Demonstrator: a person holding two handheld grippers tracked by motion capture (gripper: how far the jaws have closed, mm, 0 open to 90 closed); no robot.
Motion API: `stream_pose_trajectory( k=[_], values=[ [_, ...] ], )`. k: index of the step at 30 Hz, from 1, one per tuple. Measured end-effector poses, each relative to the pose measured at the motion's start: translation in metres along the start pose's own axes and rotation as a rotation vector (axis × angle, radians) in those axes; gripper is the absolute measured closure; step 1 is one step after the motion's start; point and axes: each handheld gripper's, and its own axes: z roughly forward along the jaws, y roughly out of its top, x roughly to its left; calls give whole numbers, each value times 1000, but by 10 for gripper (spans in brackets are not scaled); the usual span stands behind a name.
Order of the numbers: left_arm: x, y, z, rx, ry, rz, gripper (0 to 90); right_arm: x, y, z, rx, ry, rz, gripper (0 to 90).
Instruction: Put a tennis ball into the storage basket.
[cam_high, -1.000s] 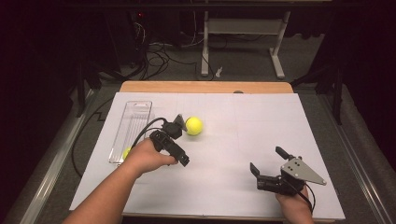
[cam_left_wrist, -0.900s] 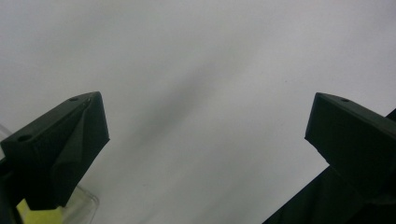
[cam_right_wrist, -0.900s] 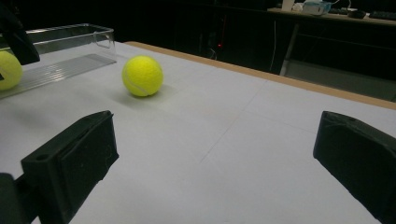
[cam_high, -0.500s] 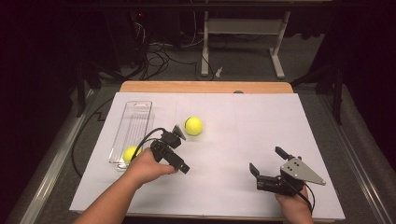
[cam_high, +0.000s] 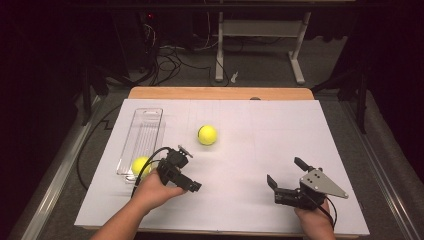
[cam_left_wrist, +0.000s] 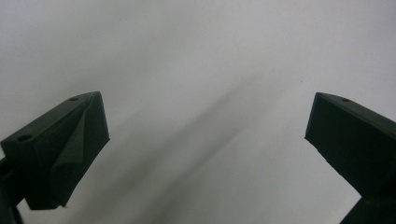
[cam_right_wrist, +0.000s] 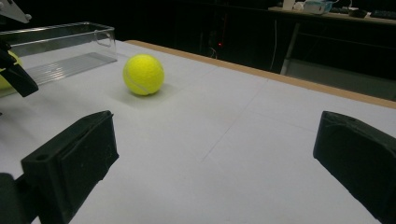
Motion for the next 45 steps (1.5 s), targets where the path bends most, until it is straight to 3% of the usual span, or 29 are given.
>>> stream_pose_trajectory(
  k=[5, 8, 13, 23, 33, 45],
  values=[
    [1, -6, 2, -24, -4, -13, 7, 1, -1, 1, 4, 1, -2, 2],
    [1, -8, 3, -14, 31, -14, 7, 1, -1, 2, 10, 2, -3, 2],
    [3, -16, 7, -22, 29, -22, 7, 3, -2, 3, 15, 2, -8, 3],
    [-4, -26, 6, -56, 23, 17, 7, 10, 0, 7, 15, 31, 4, 2],
    [-2, -30, -1, -80, 8, 27, 7, 26, 7, 31, 48, 68, 33, 3],
    [-6, -32, -1, -86, -2, 50, 7, 29, 22, 59, 73, 70, -7, 3]
  ],
)
